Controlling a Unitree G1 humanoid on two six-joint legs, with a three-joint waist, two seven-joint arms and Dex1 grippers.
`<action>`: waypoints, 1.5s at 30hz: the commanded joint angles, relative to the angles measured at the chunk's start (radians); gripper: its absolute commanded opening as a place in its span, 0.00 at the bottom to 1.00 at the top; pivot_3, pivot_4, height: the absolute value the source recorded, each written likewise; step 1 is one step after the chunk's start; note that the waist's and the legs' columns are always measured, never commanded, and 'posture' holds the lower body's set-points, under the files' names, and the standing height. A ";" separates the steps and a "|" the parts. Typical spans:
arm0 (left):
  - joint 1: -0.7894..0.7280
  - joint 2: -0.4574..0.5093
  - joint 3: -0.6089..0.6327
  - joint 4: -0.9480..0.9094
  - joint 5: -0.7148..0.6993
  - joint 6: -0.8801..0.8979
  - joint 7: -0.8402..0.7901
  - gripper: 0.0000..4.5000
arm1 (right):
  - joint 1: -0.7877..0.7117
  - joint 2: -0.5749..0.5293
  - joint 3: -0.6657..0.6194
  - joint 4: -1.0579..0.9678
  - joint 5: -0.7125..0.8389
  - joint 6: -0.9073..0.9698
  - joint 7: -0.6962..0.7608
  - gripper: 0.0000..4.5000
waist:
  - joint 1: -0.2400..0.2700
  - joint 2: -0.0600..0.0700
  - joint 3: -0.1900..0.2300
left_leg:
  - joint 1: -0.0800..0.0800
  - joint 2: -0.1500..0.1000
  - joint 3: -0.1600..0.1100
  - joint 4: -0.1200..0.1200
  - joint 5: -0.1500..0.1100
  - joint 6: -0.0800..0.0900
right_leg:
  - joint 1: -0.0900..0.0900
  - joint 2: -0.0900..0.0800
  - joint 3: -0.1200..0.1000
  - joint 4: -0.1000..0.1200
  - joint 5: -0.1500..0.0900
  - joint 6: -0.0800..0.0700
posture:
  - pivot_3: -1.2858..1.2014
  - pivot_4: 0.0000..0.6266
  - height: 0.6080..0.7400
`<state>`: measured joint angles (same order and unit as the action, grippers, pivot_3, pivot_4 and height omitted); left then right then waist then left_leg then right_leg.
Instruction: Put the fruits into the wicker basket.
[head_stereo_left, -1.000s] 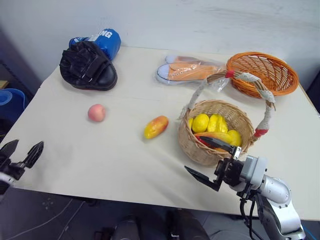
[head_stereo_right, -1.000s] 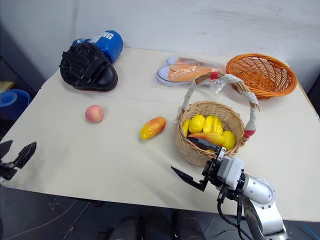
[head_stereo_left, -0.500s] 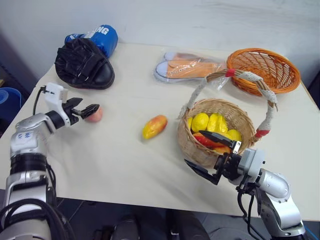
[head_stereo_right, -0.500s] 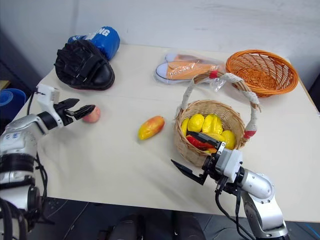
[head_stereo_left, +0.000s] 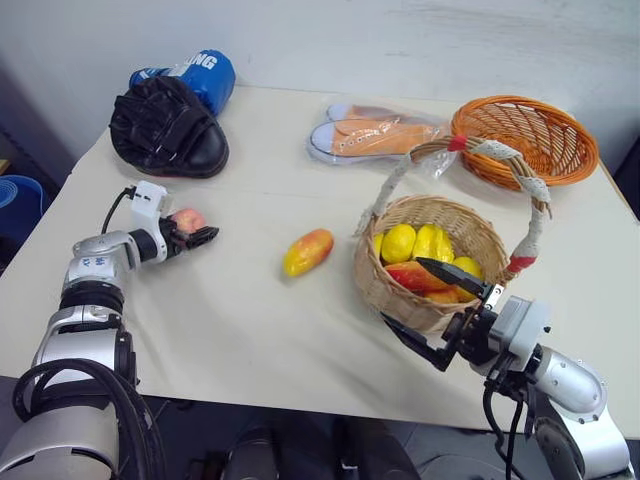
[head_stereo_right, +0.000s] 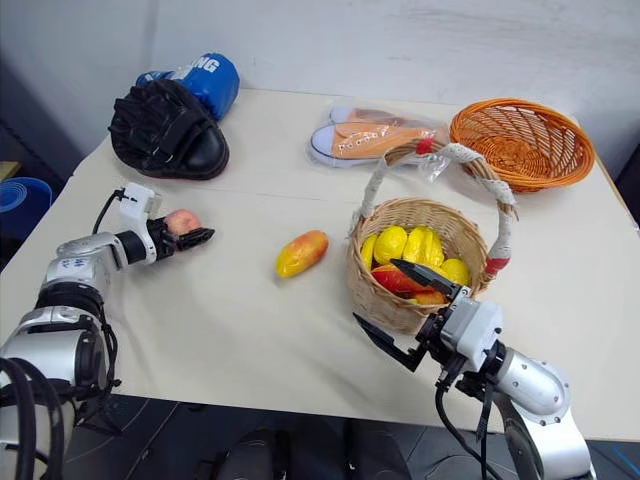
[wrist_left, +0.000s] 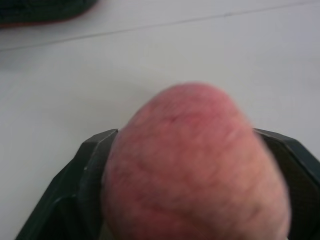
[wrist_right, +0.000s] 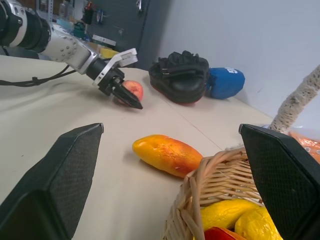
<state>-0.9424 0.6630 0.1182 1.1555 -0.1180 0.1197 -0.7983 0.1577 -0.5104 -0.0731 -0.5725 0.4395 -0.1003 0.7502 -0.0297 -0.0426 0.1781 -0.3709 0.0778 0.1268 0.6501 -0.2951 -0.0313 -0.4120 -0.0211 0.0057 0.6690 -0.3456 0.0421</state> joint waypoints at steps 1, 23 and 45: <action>-0.006 0.024 0.025 -0.023 -0.016 -0.060 -0.061 0.65 | 0.006 -0.004 -0.034 -0.057 0.004 0.007 -0.030 1.00 | 0.002 0.000 0.000 | 0.000 0.000 0.000 0.000 0.000 0.000 | 0.000 0.000 0.000 0.001 0.000 0.000 | 0.52 0.24 1.00; -0.014 -0.519 -0.306 -0.927 -0.227 0.181 -0.277 0.61 | 0.447 0.113 -0.355 -0.228 0.106 0.003 -0.147 1.00 | -0.005 0.003 -0.001 | 0.003 -0.008 -0.005 0.001 0.004 0.002 | 0.005 0.000 0.005 0.004 0.001 0.004 | 0.52 0.24 1.00; 0.006 -0.444 -0.266 -0.905 -0.168 0.117 -0.279 0.99 | 0.524 0.189 -0.268 -0.177 0.080 -0.059 -0.110 1.00 | -0.003 0.006 -0.001 | 0.002 -0.007 -0.007 -0.003 0.005 0.002 | 0.005 0.000 0.005 -0.001 0.000 0.005 | 0.52 0.24 1.00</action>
<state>-0.9441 0.1972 -0.1911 0.3134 -0.2396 0.2488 -1.0419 0.6767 -0.3110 -0.3474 -0.7448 0.5256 -0.1295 0.6145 -0.0324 -0.0366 0.1769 -0.3686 0.0709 0.1199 0.6471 -0.2893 -0.0305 -0.4074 -0.0215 0.0104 0.6691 -0.3454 0.0475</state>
